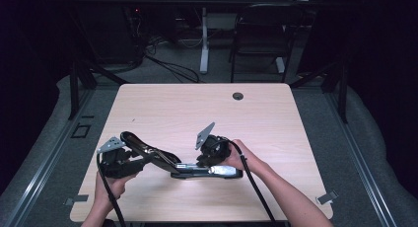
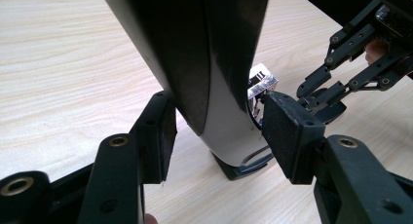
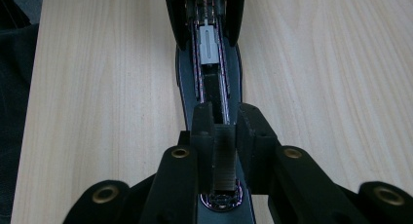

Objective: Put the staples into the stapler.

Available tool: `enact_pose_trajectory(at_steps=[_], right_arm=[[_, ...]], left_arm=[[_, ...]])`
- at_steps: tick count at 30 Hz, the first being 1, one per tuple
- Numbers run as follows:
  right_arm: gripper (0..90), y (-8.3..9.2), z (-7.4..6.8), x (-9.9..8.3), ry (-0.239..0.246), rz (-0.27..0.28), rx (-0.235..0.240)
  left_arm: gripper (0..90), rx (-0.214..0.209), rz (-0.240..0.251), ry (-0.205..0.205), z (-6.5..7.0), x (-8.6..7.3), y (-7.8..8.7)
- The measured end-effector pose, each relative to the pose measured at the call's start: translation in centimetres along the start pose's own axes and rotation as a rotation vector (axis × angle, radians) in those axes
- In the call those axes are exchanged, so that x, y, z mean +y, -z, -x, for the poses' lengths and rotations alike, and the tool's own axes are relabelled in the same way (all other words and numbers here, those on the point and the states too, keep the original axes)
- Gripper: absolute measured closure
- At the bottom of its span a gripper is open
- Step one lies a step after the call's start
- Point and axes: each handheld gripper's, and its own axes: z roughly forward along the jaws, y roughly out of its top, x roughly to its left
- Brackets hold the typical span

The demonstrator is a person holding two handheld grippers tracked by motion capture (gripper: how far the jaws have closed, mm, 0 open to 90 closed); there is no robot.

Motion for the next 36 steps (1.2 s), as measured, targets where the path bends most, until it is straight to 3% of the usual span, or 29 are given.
enact_pose_trajectory(at_steps=[36], right_arm=[[78.4, 0.03, 0.1, -0.37, 0.053, -0.007, 0.016]], left_arm=[[47.9, -0.005, -0.001, 0.003, -0.01, 0.01, 0.03]])
